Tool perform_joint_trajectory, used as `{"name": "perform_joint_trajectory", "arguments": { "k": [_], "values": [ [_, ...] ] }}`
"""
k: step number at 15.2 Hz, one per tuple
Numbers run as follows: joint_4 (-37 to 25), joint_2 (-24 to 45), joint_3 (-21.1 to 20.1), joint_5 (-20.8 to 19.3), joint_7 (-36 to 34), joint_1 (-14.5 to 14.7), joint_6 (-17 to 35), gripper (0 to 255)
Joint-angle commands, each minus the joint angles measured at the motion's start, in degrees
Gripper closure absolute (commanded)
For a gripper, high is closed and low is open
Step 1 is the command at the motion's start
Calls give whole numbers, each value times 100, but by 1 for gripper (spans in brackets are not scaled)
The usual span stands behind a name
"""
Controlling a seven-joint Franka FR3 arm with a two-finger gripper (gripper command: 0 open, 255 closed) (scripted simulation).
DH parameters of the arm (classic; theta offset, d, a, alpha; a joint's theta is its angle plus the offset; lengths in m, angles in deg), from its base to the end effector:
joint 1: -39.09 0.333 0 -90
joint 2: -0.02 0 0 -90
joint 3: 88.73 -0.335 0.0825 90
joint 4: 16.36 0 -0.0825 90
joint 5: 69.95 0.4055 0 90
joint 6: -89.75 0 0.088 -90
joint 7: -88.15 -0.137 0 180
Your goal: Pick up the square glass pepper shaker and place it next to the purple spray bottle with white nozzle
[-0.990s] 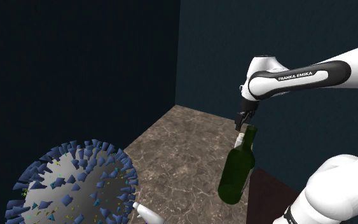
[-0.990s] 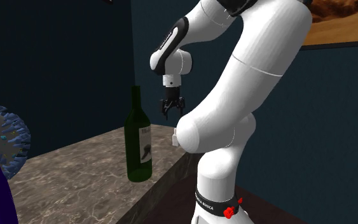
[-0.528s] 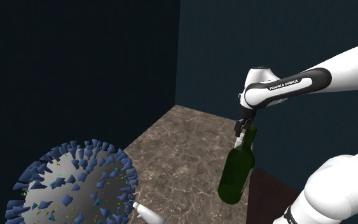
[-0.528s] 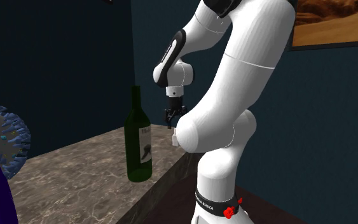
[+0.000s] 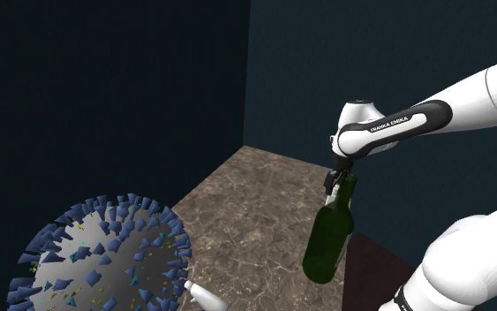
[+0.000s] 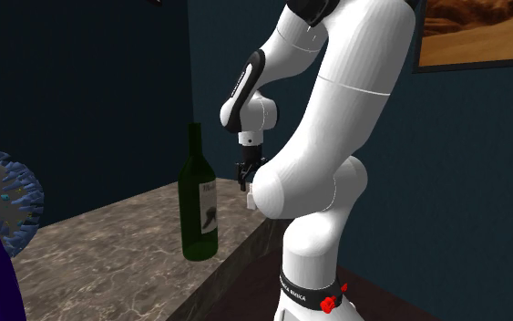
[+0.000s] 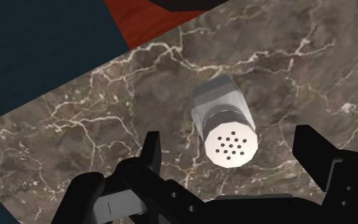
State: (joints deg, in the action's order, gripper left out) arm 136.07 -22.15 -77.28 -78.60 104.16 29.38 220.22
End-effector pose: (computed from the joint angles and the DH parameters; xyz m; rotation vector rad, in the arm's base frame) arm 0.3741 -0.1464 0.3357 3.1034 0.0353 -0.0187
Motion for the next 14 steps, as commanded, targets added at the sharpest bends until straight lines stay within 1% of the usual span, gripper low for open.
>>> {"name": "perform_joint_trajectory", "arguments": {
  "k": [1, 3, 4, 13, 14],
  "values": [
    [3, 2, 0, 0, 0, 0, 5, 0],
    [2, 1, 0, 0, 0, 0, 4, 0],
    [2, 1, 0, 0, 0, 0, 4, 255],
    [3, 2, 0, 0, 0, 0, 5, 255],
    [-37, -54, -8, 3, 1, 0, -89, 255]
  ]
}}
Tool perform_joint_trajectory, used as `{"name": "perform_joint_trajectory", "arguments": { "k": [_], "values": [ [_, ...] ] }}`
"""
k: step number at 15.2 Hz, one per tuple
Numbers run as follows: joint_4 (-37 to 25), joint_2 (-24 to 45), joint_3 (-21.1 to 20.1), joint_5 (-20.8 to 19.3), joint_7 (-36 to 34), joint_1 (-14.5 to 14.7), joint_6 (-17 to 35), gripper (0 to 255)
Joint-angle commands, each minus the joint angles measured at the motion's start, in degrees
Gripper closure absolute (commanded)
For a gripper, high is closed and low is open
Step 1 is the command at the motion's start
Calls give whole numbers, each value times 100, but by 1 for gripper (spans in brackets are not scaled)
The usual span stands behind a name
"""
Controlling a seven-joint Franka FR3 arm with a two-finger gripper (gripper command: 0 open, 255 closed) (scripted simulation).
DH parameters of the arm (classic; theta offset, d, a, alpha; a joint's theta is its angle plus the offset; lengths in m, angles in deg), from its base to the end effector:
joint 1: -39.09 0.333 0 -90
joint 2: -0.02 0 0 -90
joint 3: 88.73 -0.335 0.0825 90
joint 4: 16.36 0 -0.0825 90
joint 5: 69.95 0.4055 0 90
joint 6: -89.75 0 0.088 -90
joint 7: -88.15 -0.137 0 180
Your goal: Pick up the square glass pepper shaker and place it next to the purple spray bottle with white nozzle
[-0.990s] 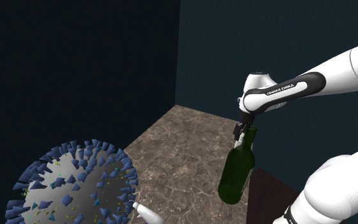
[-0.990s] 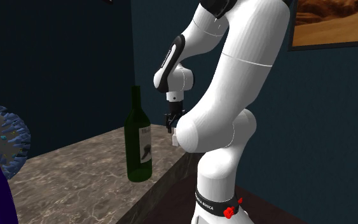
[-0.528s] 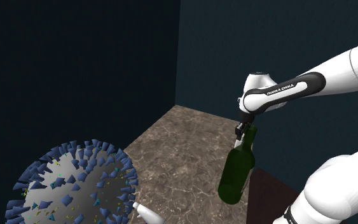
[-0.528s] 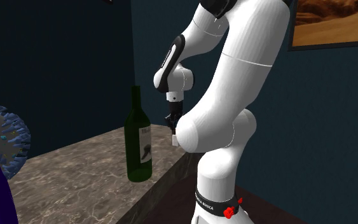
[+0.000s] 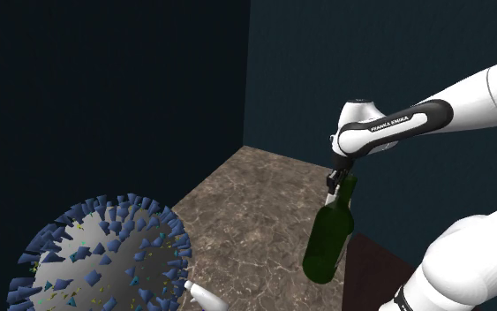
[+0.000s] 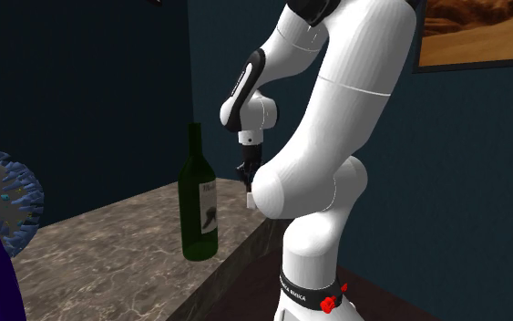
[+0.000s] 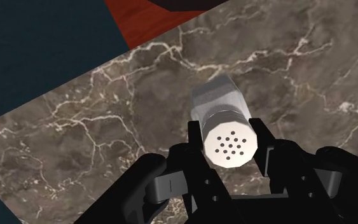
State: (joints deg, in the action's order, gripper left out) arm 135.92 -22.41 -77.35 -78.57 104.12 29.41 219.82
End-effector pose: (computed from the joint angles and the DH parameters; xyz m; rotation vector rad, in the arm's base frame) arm 0.3742 -0.1459 0.3380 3.1035 0.0355 -0.0183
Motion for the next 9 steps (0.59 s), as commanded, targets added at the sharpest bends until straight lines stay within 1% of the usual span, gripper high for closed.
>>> {"name": "perform_joint_trajectory", "arguments": {
  "k": [1, 9],
  "values": [
    [-63, -79, -8, 3, 7, -2, -143, 255],
    [-439, -431, -69, 34, 24, 3, -870, 255]
  ]
}}
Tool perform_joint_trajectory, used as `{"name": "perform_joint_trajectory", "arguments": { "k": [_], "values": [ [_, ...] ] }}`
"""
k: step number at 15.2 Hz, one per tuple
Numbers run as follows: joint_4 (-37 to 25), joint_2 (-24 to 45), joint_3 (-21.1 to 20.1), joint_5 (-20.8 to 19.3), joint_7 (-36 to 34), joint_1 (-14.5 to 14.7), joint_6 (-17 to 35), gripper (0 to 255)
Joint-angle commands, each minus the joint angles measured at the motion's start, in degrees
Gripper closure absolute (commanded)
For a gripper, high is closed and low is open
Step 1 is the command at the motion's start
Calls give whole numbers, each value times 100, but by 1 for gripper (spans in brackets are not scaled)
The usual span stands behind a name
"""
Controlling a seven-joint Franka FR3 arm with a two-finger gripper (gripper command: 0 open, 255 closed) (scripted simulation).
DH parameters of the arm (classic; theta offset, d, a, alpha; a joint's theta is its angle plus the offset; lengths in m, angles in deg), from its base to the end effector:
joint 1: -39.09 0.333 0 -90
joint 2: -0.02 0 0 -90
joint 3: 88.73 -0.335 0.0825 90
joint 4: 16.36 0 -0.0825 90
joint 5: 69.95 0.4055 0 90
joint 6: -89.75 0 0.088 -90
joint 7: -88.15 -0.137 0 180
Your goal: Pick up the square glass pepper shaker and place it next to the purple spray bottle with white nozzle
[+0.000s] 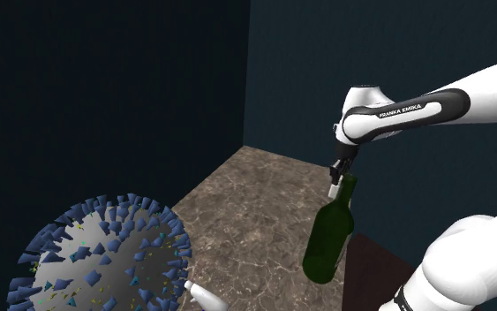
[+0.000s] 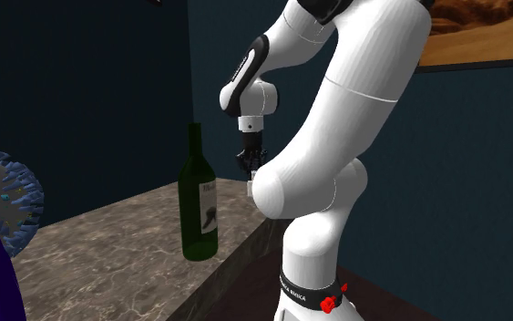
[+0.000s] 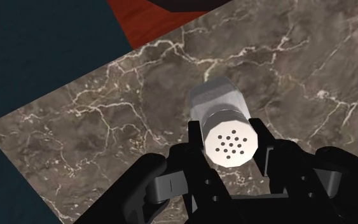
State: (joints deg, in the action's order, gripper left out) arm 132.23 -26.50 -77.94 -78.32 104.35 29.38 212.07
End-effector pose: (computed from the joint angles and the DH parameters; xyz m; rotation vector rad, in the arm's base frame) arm 0.3735 -0.1467 0.3843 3.1034 0.0352 -0.0180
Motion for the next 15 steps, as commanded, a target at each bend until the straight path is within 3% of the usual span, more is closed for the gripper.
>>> {"name": "perform_joint_trajectory", "arguments": {
  "k": [1, 15],
  "values": [
    [-122, -58, -17, 14, 3, 6, -184, 255],
    [-972, -381, -112, 83, 45, 29, -1355, 255]
  ]
}}
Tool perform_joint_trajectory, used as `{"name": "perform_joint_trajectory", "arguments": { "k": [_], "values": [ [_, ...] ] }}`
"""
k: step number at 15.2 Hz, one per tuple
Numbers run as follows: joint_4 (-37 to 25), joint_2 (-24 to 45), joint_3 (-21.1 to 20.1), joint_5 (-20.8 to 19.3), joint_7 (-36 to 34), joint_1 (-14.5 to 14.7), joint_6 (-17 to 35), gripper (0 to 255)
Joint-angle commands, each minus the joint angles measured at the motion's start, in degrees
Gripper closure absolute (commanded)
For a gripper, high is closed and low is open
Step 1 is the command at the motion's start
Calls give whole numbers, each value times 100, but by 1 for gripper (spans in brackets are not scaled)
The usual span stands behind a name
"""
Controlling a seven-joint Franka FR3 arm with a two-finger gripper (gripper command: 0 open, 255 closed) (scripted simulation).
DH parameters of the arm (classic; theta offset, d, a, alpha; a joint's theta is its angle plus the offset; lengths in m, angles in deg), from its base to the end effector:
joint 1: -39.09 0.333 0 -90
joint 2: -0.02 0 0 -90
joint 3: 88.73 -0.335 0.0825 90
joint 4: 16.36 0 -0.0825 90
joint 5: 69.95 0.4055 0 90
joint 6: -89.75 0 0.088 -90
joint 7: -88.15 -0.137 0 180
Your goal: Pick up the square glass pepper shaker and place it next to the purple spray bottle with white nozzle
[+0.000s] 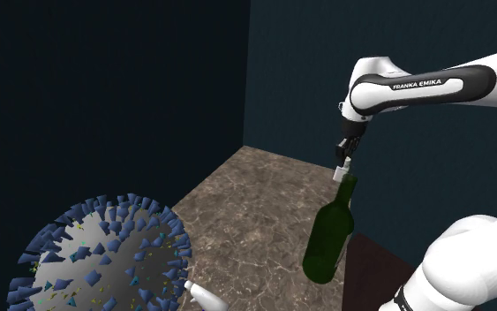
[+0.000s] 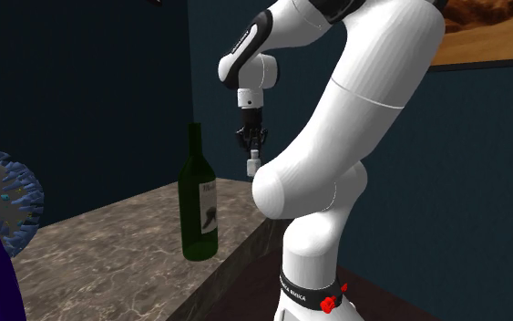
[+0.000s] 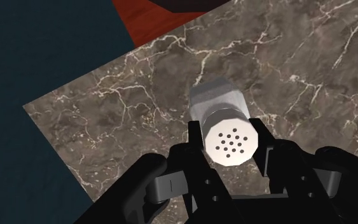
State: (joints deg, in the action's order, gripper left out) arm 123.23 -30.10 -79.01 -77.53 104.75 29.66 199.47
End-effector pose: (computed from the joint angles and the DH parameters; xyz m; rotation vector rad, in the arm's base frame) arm 0.3759 -0.1469 0.4669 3.1034 0.0354 -0.0182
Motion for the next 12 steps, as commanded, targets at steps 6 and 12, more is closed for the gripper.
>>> {"name": "perform_joint_trajectory", "arguments": {
  "k": [6, 12],
  "values": [
    [-499, -68, -41, 34, 26, 12, -568, 255],
    [-961, -66, -72, 62, 49, 25, -1028, 255]
  ]
}}
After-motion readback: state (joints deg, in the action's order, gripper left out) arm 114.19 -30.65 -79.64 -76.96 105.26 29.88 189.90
